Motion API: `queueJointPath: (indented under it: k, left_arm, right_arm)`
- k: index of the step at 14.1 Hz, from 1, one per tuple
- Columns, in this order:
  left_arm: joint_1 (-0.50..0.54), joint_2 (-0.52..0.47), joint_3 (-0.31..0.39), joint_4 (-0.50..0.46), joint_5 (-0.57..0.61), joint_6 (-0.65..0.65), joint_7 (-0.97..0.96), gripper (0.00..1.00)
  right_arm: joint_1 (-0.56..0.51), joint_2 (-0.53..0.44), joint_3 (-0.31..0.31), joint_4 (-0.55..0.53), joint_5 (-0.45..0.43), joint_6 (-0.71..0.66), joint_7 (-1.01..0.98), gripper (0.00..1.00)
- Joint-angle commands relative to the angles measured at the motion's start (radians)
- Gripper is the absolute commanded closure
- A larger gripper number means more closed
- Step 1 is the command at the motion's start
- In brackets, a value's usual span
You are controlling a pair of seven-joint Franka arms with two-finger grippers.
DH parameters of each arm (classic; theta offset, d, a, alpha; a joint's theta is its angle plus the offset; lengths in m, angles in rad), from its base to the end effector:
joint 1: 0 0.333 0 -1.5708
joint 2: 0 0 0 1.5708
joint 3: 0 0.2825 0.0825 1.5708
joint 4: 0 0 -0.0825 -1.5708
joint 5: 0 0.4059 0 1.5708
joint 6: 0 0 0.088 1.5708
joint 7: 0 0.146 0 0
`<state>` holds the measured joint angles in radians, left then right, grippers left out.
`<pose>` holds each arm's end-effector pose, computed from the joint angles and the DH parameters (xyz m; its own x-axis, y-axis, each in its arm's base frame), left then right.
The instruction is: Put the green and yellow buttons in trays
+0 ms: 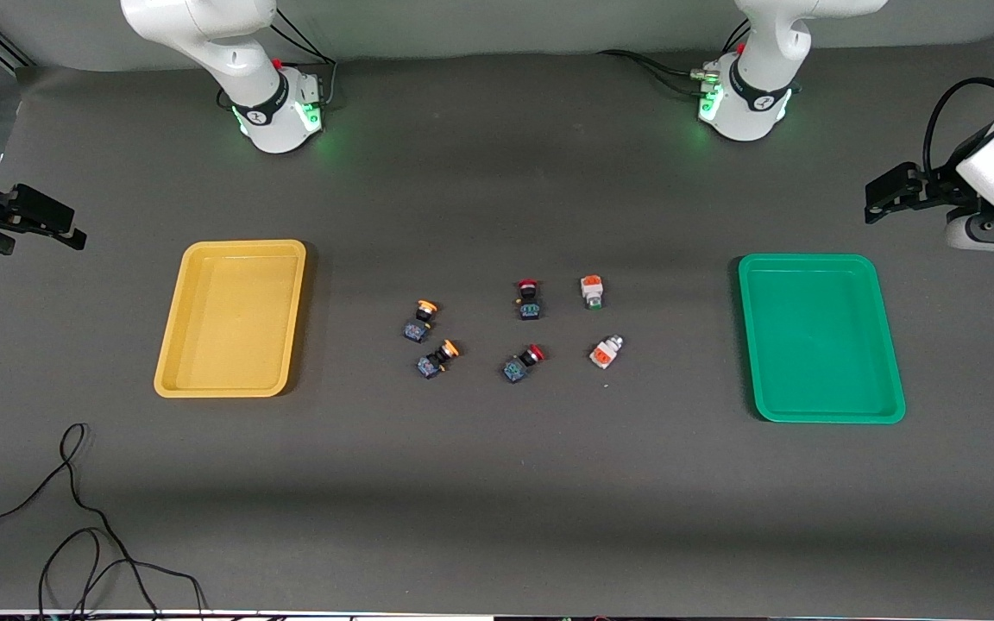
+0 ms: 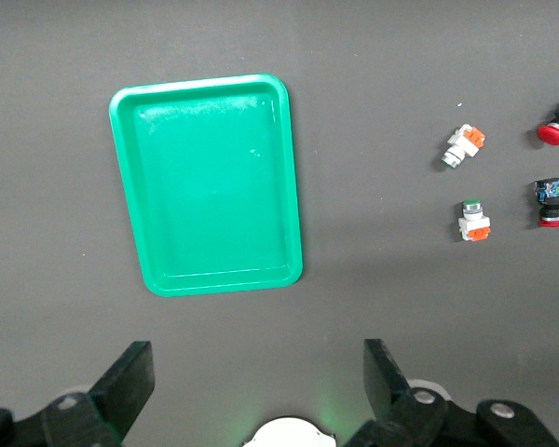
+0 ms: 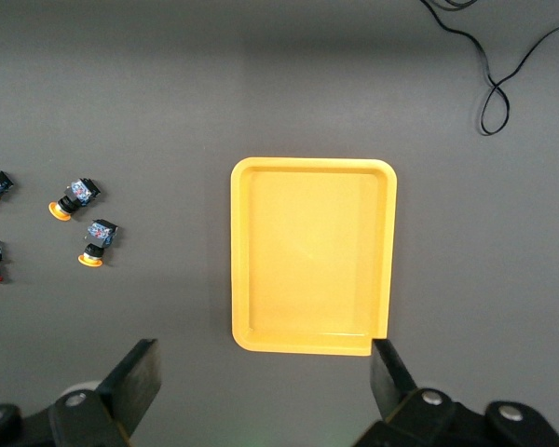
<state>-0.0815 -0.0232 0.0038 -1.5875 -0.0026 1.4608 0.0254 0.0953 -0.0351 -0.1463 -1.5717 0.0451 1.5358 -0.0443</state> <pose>0.5520 -0.0434 0.5482 0.9893 -0.1028 -0.1032 -0.1028 -0.9947 0.0053 0.5629 -0.0232 0.5685 1.0000 -0.0051 0.0011 -0.0050 -0.9987 -0.0502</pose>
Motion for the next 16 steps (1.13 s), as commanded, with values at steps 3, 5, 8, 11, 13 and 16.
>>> queueJointPath:
  k: [3,5,8,11,13,16]
  left_arm:
    - [-0.014,-0.004,0.013,0.011,0.004,-0.002,0.014,0.00]
    - [-0.012,-0.004,0.013,0.012,0.000,0.000,0.014,0.00]
    - [-0.012,-0.004,0.013,0.014,0.001,0.000,0.014,0.00]
    - [-0.012,-0.004,0.013,0.018,0.004,-0.003,0.016,0.00]
    - [-0.014,-0.003,0.015,0.020,0.004,-0.003,0.014,0.00]
    - [-0.012,0.002,0.013,0.020,0.001,-0.008,0.014,0.00]
  right_arm:
    - [0.006,-0.025,-0.006,-0.019,-0.019,0.006,-0.011,0.00]
    - [0.006,-0.019,-0.006,-0.019,-0.019,0.004,-0.014,0.00]
    - [0.009,-0.011,0.004,-0.018,-0.018,0.001,-0.008,0.00]
    - [0.021,0.000,0.007,-0.019,-0.005,0.003,-0.006,0.00]
    - [0.038,0.003,0.007,-0.022,-0.005,0.001,0.010,0.00]
    - [0.104,0.007,0.007,-0.045,-0.002,-0.003,0.113,0.00]
